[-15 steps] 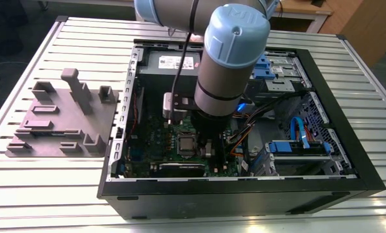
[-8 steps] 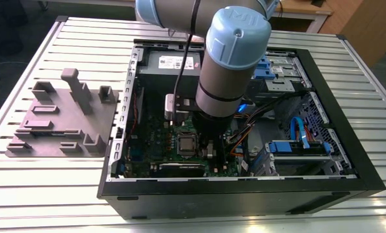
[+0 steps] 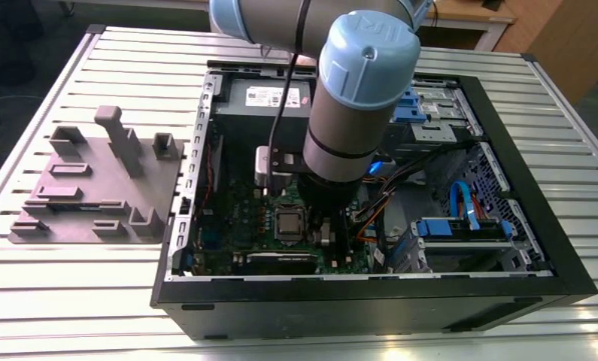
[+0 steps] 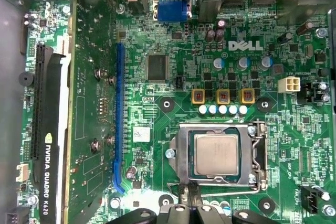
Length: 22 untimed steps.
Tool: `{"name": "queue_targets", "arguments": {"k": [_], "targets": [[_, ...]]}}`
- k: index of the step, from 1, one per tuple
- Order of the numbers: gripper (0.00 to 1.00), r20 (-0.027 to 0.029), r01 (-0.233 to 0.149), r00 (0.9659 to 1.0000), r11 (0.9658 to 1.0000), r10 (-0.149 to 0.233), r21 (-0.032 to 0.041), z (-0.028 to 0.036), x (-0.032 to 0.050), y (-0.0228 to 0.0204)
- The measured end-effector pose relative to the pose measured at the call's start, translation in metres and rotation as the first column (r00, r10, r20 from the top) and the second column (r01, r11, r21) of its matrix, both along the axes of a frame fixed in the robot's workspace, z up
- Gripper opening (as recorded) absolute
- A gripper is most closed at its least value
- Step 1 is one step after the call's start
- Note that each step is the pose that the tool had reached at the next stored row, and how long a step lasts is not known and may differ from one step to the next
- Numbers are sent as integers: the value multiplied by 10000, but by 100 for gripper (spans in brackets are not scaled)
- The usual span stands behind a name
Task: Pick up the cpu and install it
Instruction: 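Install the first cpu locking lever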
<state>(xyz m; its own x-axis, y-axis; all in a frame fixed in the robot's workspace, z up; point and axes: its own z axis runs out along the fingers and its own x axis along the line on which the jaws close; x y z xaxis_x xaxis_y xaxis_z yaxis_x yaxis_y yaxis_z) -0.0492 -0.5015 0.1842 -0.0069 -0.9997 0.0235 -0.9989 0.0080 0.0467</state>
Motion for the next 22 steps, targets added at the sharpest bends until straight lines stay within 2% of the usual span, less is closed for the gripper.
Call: {"name": "queue_targets", "arguments": {"k": [2,5,8,10,12,15,19,22], "targets": [[10,0,-14,10000,10000,14,83,-4,7,4],[10,-3,-30,10000,9999,30,113,6,5,-1],[10,-6,-55,10000,9998,55,173,5,-1,-20],[10,-6,-71,10000,9998,72,211,8,2,-14],[10,18,-73,10000,9995,73,302,32,7,6],[10,21,-77,10000,9994,77,324,50,8,5],[10,21,-80,10000,9994,79,329,111,9,5],[10,20,-79,10000,9994,79,326,133,9,4]]}}
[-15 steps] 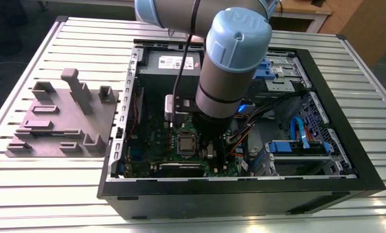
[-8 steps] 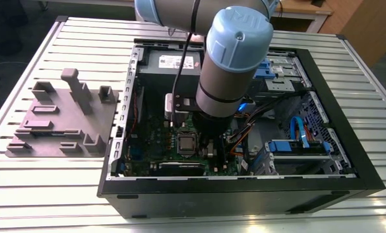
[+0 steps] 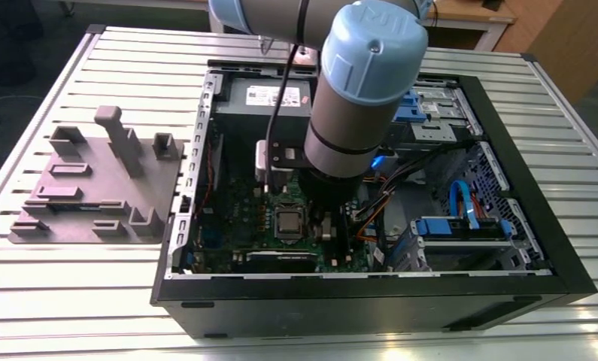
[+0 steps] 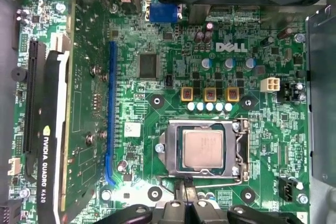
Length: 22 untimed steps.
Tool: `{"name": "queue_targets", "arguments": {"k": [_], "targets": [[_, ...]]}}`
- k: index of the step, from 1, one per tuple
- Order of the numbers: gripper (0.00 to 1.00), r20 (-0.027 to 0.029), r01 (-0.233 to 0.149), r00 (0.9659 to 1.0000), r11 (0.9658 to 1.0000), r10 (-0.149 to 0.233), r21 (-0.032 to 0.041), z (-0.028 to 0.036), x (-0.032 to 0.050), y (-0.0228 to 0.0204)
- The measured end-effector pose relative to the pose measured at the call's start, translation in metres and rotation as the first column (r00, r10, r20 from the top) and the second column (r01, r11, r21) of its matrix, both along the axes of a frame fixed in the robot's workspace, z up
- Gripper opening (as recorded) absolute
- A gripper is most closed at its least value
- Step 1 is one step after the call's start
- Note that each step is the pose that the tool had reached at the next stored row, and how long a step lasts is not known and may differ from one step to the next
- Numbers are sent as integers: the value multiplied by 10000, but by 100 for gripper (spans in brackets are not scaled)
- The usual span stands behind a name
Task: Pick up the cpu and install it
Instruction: 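Install the first cpu locking lever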
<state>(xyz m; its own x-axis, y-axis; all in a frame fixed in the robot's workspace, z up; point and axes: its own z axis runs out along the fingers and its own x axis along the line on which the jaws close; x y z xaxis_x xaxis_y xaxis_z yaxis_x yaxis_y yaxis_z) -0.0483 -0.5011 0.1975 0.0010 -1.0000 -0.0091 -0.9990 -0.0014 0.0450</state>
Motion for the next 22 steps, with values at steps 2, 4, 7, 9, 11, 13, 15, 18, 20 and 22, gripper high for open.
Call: {"name": "queue_targets", "arguments": {"k": [2,4,7,9,11,13,15,18,20,22], "targets": [[10,1,0,10000,10000,0,3,4,0,-1],[10,0,-2,10000,10000,2,2,6,0,-7],[10,0,-40,10000,10000,40,0,5,-5,-25],[10,0,-106,9999,9999,106,0,5,-28,-28],[10,0,-187,9998,9998,187,1,5,-48,-28],[10,-1,-274,9996,9996,274,1,4,-62,-28],[10,-1,-364,9993,9993,364,1,2,-69,-28],[10,-1,-445,9990,9990,445,0,-4,-69,-28],[10,0,-483,9988,9988,483,0,-10,-69,-28],[10,0,-521,9986,9986,521,0,-15,-69,-28]]}}
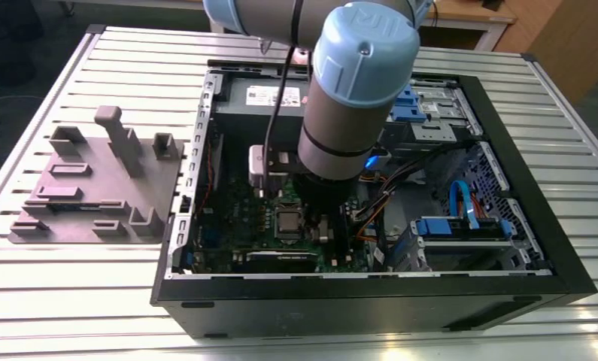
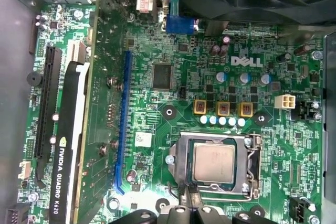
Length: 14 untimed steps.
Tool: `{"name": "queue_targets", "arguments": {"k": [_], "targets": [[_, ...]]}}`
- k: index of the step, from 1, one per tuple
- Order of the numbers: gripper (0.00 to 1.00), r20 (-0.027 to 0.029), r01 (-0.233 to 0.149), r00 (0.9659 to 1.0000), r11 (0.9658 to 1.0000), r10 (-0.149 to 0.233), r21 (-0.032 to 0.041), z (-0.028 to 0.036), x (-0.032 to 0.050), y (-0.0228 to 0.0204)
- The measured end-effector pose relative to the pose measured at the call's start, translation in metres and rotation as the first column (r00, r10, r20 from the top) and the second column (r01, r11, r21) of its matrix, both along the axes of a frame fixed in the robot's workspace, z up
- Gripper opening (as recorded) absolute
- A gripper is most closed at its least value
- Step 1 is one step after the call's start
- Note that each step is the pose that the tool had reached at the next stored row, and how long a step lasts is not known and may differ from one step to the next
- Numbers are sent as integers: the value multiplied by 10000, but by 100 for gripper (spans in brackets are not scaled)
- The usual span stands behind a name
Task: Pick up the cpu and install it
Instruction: 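Install the first cpu locking lever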
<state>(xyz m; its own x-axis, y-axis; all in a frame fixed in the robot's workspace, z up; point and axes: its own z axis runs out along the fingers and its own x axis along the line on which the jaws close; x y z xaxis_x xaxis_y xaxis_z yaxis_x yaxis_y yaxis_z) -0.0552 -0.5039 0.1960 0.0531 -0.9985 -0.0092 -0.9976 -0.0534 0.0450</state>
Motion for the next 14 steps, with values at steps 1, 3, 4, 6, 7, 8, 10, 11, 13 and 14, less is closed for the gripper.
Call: {"name": "queue_targets", "arguments": {"k": [1,3,4,6,7,8,10,11,13,14], "targets": [[10,1,-17,10000,10000,17,0,-3,0,0],[10,7,-37,10000,10000,37,-1,-8,0,0],[10,9,-41,10000,10000,41,-1,-10,0,0],[10,15,-44,10000,10000,44,0,-16,1,0],[10,16,-44,10000,10000,44,0,-19,2,0],[10,16,-44,10000,10000,44,-2,-20,4,0],[10,17,-45,10000,10000,45,0,-23,10,0],[10,17,-45,10000,10000,45,1,-25,13,0],[10,17,-44,10000,10000,44,3,-28,17,0],[10,17,-44,10000,10000,44,5,-30,19,0]]}}
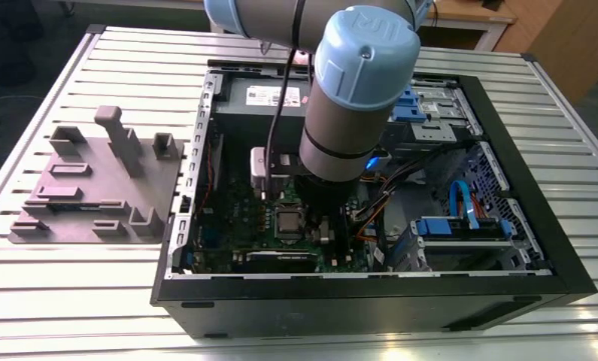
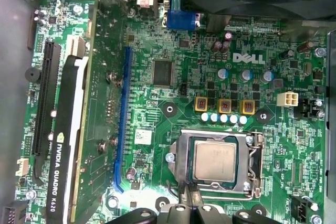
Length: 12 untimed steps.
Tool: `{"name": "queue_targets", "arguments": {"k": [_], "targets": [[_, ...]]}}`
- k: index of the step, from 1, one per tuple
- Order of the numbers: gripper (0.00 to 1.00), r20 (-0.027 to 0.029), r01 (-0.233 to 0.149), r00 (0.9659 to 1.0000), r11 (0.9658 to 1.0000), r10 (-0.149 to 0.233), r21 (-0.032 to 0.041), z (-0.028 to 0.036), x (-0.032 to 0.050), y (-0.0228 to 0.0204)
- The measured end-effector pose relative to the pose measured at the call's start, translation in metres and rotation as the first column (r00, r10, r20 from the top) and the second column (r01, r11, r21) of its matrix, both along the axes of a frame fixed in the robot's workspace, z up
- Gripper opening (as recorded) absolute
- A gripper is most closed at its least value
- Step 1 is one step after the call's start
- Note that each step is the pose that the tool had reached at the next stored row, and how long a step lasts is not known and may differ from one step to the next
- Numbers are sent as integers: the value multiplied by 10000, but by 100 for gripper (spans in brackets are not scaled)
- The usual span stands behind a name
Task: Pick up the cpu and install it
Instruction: 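Install the first cpu locking lever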
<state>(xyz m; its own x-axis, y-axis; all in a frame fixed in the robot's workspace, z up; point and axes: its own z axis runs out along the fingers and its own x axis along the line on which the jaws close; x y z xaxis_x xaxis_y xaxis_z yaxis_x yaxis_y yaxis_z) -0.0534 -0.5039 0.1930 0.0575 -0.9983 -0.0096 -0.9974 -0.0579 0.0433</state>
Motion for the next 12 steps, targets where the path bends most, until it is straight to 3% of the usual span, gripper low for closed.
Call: {"name": "queue_targets", "arguments": {"k": [12], "targets": [[10,0,0,10000,10000,0,16,-13,29,0]]}}
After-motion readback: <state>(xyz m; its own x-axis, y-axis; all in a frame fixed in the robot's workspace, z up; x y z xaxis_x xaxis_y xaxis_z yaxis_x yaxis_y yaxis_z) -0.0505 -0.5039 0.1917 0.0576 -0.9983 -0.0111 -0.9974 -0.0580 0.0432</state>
